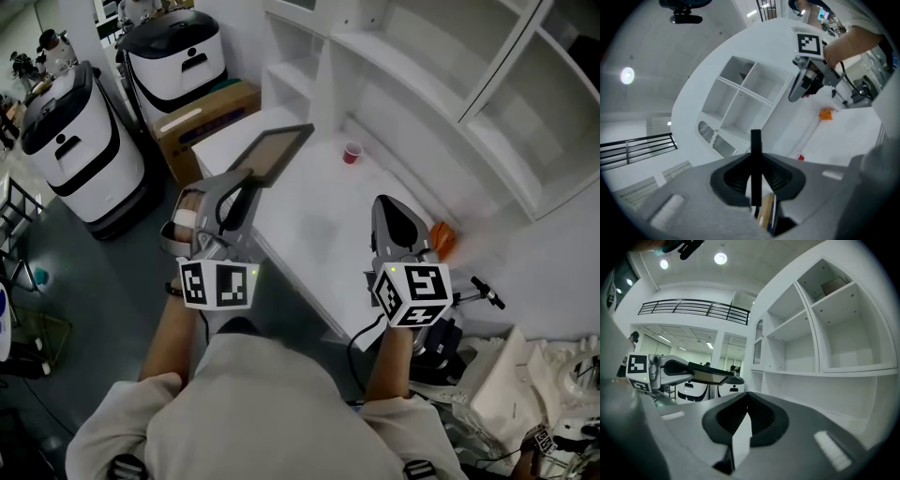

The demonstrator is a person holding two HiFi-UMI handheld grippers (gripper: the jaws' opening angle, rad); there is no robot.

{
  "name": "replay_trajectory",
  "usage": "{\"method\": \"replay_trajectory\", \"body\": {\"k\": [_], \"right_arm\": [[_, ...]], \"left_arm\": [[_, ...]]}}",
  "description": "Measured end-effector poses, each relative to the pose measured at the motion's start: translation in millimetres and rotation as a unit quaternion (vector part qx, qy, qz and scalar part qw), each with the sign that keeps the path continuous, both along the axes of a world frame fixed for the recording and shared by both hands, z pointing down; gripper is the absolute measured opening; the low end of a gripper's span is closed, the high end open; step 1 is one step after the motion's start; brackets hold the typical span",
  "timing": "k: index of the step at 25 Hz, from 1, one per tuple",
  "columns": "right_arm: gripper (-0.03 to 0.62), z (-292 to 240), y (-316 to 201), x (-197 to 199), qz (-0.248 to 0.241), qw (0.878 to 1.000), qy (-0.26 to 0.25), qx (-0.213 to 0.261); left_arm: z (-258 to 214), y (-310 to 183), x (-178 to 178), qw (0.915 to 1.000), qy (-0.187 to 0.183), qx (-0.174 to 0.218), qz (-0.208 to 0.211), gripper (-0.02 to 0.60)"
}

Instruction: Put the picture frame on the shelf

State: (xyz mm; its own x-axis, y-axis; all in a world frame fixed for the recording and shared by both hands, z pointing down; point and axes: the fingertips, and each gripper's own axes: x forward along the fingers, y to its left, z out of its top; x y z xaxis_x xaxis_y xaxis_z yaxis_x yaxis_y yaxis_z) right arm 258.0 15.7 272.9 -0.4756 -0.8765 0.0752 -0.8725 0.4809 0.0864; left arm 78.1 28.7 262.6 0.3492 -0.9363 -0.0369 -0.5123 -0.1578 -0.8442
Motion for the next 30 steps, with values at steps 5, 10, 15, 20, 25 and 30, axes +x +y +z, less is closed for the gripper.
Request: {"method": "replay_trajectory", "body": {"k": [5, 10, 15, 20, 25, 30], "right_arm": [[0.006, 10, -18, -19, -0.021, 1.000, 0.006, -0.013], [0.006, 21, -44, -38, -0.038, 0.999, 0.016, -0.022], [0.006, 29, -82, -61, -0.046, 0.998, 0.024, -0.030], [0.006, 38, -128, -85, -0.050, 0.998, 0.023, -0.037], [0.006, 48, -178, -106, -0.052, 0.997, 0.024, -0.049], [0.006, 57, -227, -130, -0.057, 0.996, 0.032, -0.062]], "left_arm": [[10, -13, -14, 0.9998, 0.002, -0.011, -0.016, 0.072], [27, -38, -31, 0.9992, 0.008, -0.024, -0.032, 0.072], [34, -75, -49, 0.9988, 0.017, -0.030, -0.034, 0.072], [43, -122, -69, 0.9986, 0.014, -0.038, -0.034, 0.072], [53, -174, -88, 0.9982, 0.012, -0.048, -0.033, 0.072], [56, -220, -108, 0.9981, 0.017, -0.053, -0.027, 0.072]]}}
